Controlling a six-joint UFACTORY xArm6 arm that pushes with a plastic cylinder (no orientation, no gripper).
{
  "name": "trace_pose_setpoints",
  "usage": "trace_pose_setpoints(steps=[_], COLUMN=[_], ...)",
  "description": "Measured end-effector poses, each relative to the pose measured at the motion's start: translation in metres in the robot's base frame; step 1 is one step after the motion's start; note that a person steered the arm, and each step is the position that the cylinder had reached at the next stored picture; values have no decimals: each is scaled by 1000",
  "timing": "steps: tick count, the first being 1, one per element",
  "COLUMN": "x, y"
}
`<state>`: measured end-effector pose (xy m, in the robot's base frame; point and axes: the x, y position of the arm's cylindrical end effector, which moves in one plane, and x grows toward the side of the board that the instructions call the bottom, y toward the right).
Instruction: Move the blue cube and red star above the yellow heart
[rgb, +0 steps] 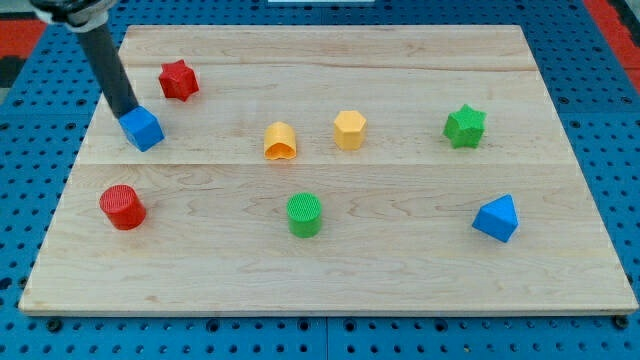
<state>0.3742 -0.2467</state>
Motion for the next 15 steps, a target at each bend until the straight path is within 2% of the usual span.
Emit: trace_pose_setpoints(steps=[1, 2, 3, 4, 5, 6, 7, 8, 9, 10, 11, 12, 13, 14, 15], x=[15, 35, 25, 1, -10, -10, -10, -13, -15, -54, -73, -74, -74, -63, -72], y=[-32, 2, 33, 31, 57, 114, 130, 96, 19, -26, 14, 94, 145, 143, 74])
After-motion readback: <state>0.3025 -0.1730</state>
